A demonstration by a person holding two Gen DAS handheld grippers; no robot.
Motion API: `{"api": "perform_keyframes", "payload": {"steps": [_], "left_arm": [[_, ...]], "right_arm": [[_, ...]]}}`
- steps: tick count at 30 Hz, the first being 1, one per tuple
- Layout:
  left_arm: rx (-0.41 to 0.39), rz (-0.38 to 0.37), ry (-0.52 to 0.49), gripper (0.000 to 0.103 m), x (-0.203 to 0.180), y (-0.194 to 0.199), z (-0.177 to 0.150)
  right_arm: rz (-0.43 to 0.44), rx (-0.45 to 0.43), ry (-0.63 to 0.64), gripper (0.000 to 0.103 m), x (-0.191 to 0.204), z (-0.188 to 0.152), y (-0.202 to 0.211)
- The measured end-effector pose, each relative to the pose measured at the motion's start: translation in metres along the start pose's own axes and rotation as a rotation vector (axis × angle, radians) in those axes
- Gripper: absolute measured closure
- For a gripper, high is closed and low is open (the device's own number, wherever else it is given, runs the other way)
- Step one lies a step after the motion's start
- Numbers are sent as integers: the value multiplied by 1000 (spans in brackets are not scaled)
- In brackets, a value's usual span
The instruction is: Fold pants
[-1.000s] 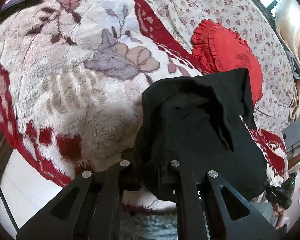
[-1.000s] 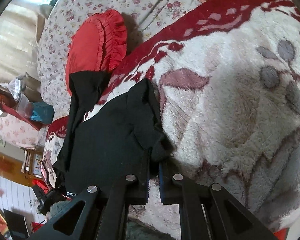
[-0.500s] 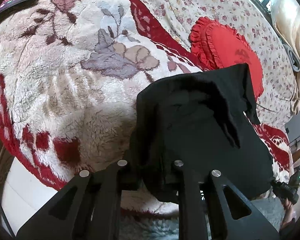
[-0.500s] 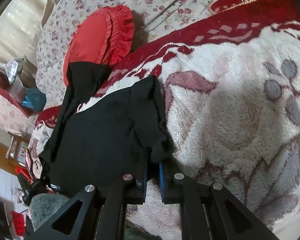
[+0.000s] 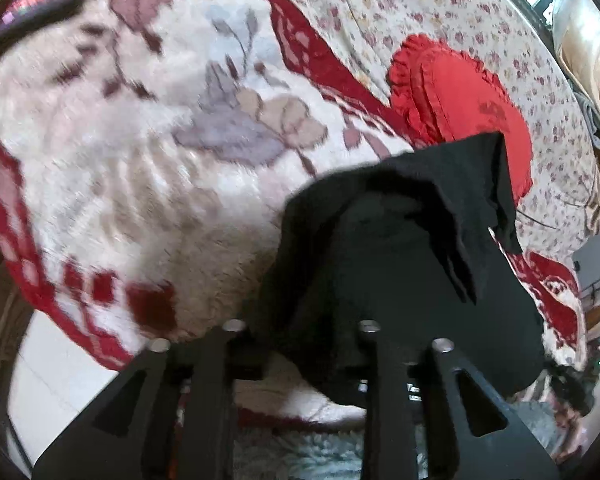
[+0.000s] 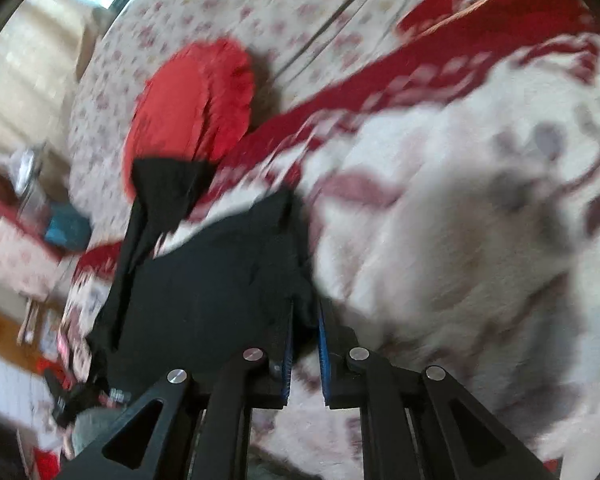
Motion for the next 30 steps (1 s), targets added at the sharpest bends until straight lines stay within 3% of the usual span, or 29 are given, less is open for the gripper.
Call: {"api": "perform_keyframes", "payload": {"steps": [3, 5, 8, 11, 12, 13, 16, 17, 19, 22, 26, 28, 30], "left_arm": [[-47, 34, -17, 68, 0, 9, 10], [-77, 52, -37, 68, -8, 15, 17], [-158, 49, -98, 64, -29, 29, 27], [-226, 64, -122, 58, -41, 39, 37], [-245, 68, -135, 58, -47, 41, 39], [-242, 50, -143, 57, -52, 40, 38], [-195, -9, -204, 57, -75, 27, 24], [-184, -12, -230, 57, -82, 23, 17], [-153, -24, -270, 57, -93, 13, 2], [-132, -23, -330, 57, -107, 6, -9], [-142, -3, -343, 57, -111, 2, -9], [-124, 1, -338, 57, -111, -2, -13], [-107, 5, -321, 57, -108, -5, -16]], "right_arm": [[-121, -139, 65, 92, -3, 32, 30], [-118, -193, 76, 92, 4, 54, 43], [-50, -200, 128, 91, 38, 79, 43], [73, -153, 151, 84, 80, 91, 22], [144, -111, 129, 75, 94, 92, 8], [198, -67, 97, 66, 105, 91, -6], [321, 59, -53, 61, 130, 86, -57], [344, 116, -108, 61, 136, 81, -77], [280, 179, -135, 61, 149, 73, -111], [120, 102, 297, 61, 197, 66, -139], [75, 40, 846, 61, 253, 40, -159], [81, 65, 1006, 63, 263, 24, -171], [86, 121, 1056, 65, 267, 17, -191]]}}
Point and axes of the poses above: each gripper's, at about its wrist camera, not at the fingertips, and y roughly against the way its jaws point, x to its left, z to its top, the point moved 6 cm from there along -y, roughly the way its jaws point, and after that the axes turned 7 degrees about -x, right-handed, at the moved point
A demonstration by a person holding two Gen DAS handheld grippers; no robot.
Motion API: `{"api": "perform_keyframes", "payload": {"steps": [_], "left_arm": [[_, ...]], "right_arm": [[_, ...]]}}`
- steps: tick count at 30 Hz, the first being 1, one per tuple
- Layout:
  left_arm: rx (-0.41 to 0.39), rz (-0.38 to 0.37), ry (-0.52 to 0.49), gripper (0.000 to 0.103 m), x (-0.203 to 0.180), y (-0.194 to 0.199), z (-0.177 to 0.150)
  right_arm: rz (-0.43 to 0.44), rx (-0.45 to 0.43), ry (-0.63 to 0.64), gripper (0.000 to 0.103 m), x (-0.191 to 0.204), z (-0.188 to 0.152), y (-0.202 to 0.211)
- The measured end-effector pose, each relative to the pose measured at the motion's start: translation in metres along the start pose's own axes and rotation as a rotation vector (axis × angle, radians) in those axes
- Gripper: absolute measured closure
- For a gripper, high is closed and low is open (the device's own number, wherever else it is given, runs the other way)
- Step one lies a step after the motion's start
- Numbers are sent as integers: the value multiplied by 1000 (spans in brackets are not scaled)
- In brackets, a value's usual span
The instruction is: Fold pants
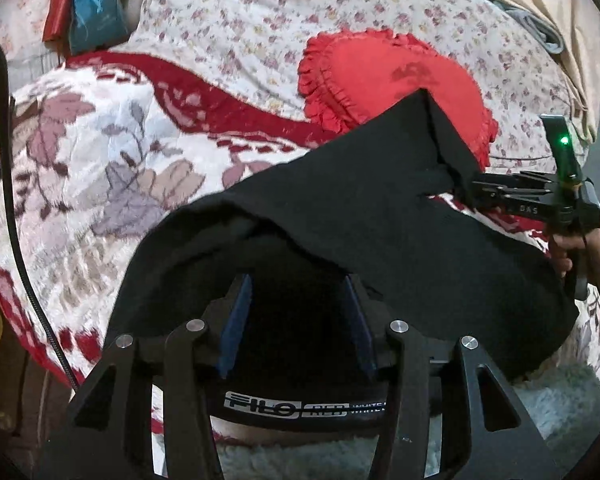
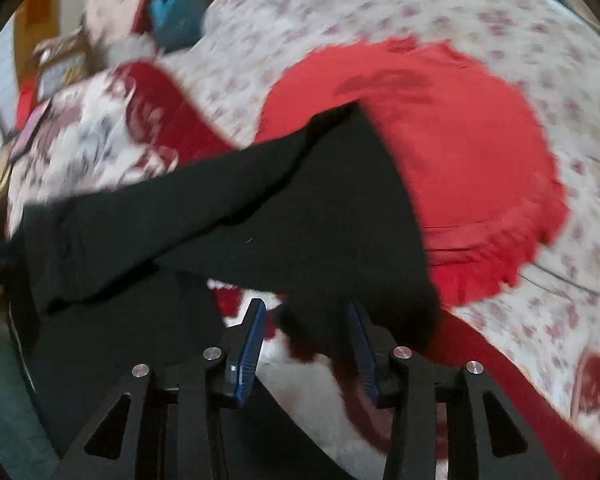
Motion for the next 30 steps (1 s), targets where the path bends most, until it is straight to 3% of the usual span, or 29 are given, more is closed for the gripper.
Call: {"api": "perform_keyframes", "payload": {"steps": [2, 5, 7, 8, 10, 12, 15, 16, 19, 22, 26, 27, 29, 30], "left_arm": [[10, -5, 22, 57, 3, -3, -2], [7, -8, 30, 57, 4, -1, -3], [1, -16, 31, 57, 4, 0, -3], [0, -20, 30, 57, 3, 0, -3], [-13, -61, 15, 57, -1, 4, -1], [-58, -129, -19, 57, -7, 13, 6], [-149, -237, -161, 57, -26, 25, 11], [-166, -265, -265, 55, -36, 26, 8], [-104, -299, -420, 55, -52, 8, -4], [-46, -233, -545, 55, -61, -14, -12], [-110, -99, -751, 54, -77, -14, -12], [-122, -43, -812, 52, -80, -15, -12], [-116, 47, -934, 36, -85, -25, -13], [-108, 65, -973, 36, -85, -29, -16]], "right_arm": [[-19, 21, -18, 65, -4, 2, -12], [30, 94, -82, 67, -3, -6, -32], [8, 83, -76, 69, 0, -12, -35], [2, 81, -100, 72, -2, -12, -35], [-25, 87, -169, 91, -8, -11, -32], [-49, 75, -252, 92, -16, -9, -23], [-39, -32, -347, 92, -26, -6, 15], [-33, -58, -378, 92, -32, -8, 28], [3, -158, -471, 92, -42, -11, 76], [44, -226, -526, 92, -38, -17, 113], [96, -256, -559, 92, -13, -25, 134], [103, -258, -558, 92, -7, -29, 135], [119, -254, -562, 92, 6, -33, 132], [129, -249, -566, 92, 12, -35, 129]]}}
Point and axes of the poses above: each gripper's, at about its wrist camera, not at the fingertips, and y roughly against the way its jaws point, x to its left, z to its top, the point moved 6 cm from there along -y, roughly the way its jaws point, and after that the axes turned 7 degrees about -x, right-handed, at the moved point
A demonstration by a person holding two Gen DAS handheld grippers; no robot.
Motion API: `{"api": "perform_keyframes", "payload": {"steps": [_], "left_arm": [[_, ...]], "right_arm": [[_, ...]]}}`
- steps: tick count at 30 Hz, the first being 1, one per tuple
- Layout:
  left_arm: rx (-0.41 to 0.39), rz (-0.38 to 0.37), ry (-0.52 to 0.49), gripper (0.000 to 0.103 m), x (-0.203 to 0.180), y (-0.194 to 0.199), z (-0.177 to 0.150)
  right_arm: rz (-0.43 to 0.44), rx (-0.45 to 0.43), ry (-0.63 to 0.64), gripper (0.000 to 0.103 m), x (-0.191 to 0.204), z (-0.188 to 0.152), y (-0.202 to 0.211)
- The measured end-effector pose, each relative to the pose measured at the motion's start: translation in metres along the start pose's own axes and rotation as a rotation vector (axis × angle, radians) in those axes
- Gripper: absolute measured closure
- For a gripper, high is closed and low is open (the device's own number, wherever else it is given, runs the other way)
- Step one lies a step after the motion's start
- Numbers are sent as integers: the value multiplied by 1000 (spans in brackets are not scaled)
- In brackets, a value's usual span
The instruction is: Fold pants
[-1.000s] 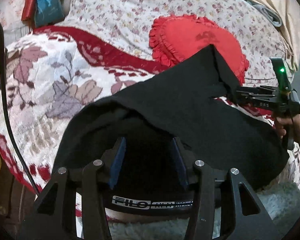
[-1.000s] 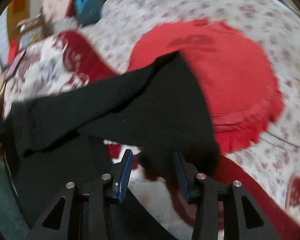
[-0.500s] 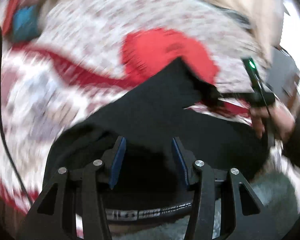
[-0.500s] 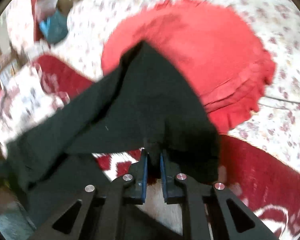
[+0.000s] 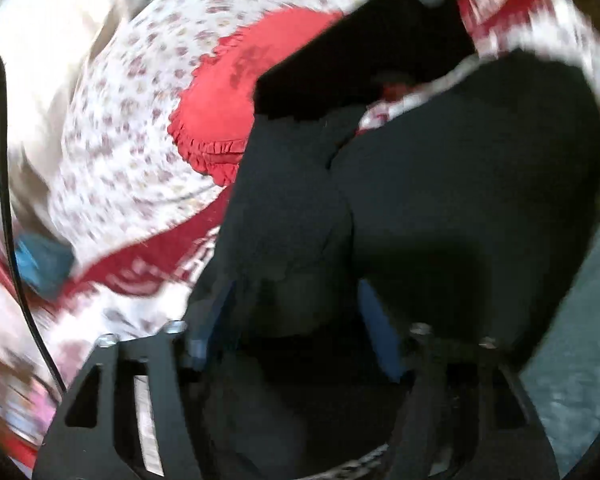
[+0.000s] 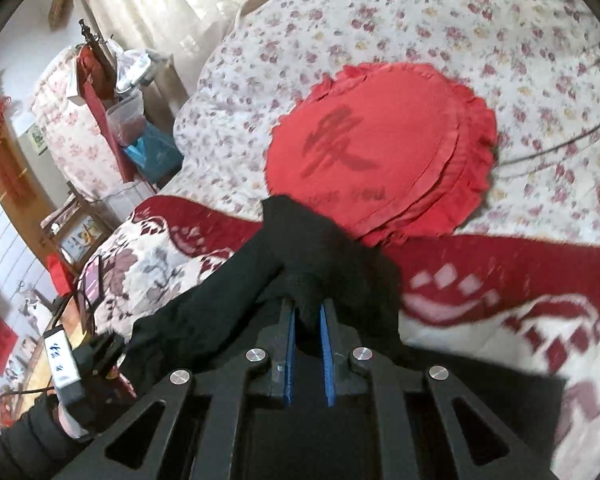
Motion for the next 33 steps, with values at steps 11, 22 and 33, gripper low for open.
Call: {"api": "perform_keyframes", "payload": {"steps": [11, 22, 33], "left_arm": [[-21, -81, 228, 96, 45, 11, 7], [-150, -75, 823, 97, 220, 31, -19], [-39, -88, 902, 97, 251, -29, -34]], "right_arm": [[-2, -34, 15, 92, 16, 10, 11], [10, -208, -37, 93, -1, 98, 115], [61, -214, -109, 93, -2, 102, 161]]}}
Point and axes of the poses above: each gripper's, at about its wrist camera, not at the fingertips, and y roughly against the way its jaws point, x to its left, z to its top, the point moved 6 cm from there along -y, roughly the way its jaws point, and after that the axes turned 7 degrees about -x, right-handed, at the moved point
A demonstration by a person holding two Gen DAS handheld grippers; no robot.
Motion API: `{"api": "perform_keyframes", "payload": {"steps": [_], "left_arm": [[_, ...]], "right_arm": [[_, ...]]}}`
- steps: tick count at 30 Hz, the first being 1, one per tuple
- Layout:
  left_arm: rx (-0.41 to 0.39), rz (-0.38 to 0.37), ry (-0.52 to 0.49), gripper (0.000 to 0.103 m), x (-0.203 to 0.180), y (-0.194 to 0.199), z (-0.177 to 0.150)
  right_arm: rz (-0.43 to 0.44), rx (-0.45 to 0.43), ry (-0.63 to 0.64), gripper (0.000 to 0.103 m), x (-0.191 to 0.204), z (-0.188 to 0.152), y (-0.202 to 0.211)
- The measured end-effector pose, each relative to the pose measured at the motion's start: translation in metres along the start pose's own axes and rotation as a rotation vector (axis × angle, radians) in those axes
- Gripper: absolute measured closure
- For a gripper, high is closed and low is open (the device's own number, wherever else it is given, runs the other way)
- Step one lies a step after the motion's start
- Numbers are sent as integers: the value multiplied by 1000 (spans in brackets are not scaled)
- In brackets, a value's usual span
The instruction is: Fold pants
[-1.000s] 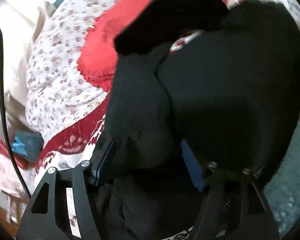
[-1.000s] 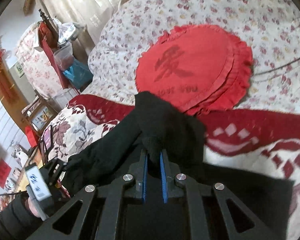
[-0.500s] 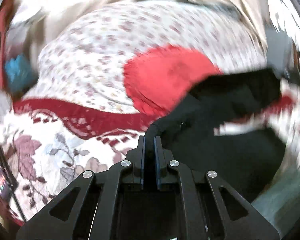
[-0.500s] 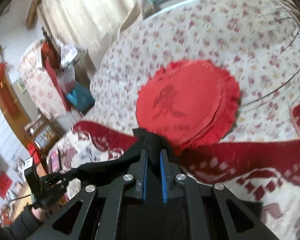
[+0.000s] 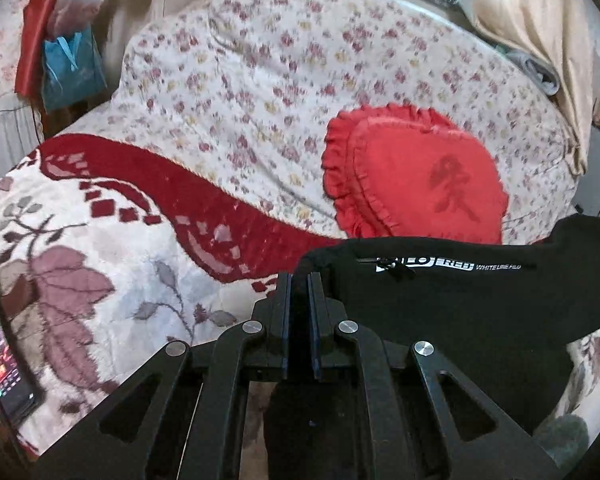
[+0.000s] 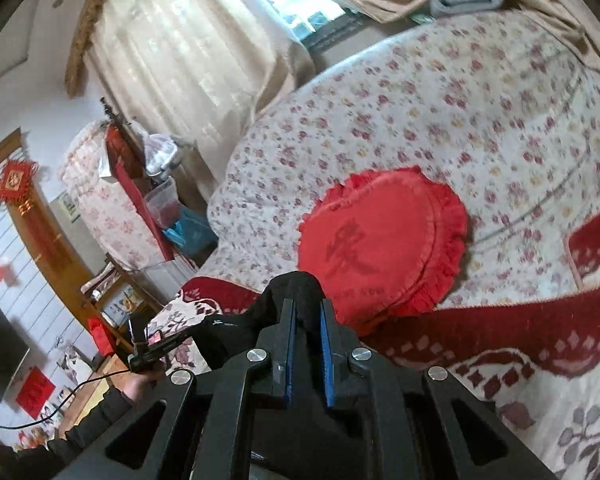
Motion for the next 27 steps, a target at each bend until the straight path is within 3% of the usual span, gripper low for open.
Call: {"api": "perform_keyframes", "payload": {"steps": [13, 15, 18, 19, 20, 21, 24, 27], "left_arm": [[56, 53, 29, 96, 0, -62, -15], [72, 90, 38, 93, 4, -73, -19], [124, 224, 27, 90, 18, -88, -26], [145, 277, 31, 90, 25, -89, -29], [144, 289, 41, 90, 30, -87, -30], [131, 288, 61, 90, 36, -81, -31], [100, 308, 89, 90, 48, -64, -36], [29, 262, 136, 90, 39, -39, -39]], "right_arm": [[-87, 45, -156, 93, -68, -13, -38], [-154, 60, -146, 93, -90, -16, -61], [-229, 70, -98, 92, -130, -23, -107], [-305, 98, -83, 92, -145, -27, -120], [-402, 134, -54, 92, -160, -33, -128], [-436, 147, -47, 92, -167, -37, -131], [-483, 110, 2, 92, -166, -47, -120], [-420, 136, 71, 92, -145, -66, -119]]}}
Point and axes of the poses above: each gripper's, at about its wrist camera, not at the fingertips, and y roughly against the way its jaws point, x to its left, z to its top, the point moved 6 cm from there along -y, roughly the way its jaws point, and after that the axes turned 7 degrees about -x, right-handed, at the moved point
